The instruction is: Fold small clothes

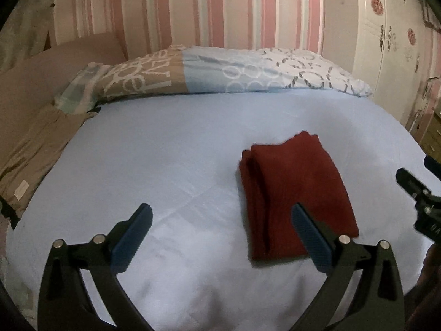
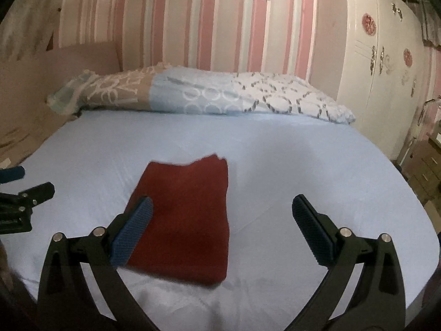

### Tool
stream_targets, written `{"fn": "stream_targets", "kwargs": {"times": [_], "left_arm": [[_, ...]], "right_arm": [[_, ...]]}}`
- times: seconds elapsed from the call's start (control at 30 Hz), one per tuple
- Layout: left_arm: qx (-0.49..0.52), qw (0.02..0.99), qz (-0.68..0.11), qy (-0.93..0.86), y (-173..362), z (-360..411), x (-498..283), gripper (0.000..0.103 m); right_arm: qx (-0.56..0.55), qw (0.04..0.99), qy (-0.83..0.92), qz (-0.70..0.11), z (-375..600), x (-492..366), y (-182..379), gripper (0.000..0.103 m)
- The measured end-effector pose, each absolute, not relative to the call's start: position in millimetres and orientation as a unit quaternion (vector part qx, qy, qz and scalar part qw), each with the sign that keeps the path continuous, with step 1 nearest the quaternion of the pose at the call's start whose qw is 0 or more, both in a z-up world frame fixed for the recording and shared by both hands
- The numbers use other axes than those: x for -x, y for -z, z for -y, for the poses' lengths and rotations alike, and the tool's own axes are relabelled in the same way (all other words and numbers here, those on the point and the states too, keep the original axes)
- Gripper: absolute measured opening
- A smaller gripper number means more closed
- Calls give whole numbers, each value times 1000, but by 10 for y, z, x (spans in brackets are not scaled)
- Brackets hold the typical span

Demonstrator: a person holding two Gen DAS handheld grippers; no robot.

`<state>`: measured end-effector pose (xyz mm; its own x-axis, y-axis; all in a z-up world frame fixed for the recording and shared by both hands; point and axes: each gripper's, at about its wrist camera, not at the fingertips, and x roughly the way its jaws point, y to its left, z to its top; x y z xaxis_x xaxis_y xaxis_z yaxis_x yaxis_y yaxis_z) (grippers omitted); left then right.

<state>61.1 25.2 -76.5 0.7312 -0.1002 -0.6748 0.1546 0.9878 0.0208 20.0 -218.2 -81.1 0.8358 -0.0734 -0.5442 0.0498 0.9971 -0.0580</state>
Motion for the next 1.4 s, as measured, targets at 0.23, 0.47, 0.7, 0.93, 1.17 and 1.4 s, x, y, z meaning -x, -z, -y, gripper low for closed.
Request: {"fn": "stream_targets", "kwargs": {"times": [0.23,0.47,0.7,0.93,1.17,1.4], "left_arm": [[-31,923,-380,57,966,-236,-324,101],[-55,939,-336,44,850,-132,-46,101],[-37,947,-316,44,630,-165,148,101],[-24,950,-309,47,499,-239,197,101],[-35,952,-302,38,474,-215,251,101],[-35,953,-300,34,465,-236,254,101]], "right_arm": [[-13,948,47,-315,2132,16,997,100],[-7,956,79,-284,2051,307,866,100],[-3,960,84,-267,1988,514,689,100],[-10,961,87,-261,1993,600,546,100],[-24,962,94,-254,2055,684,384,100],[-31,964,94,-248,2073,729,319,100]]}}
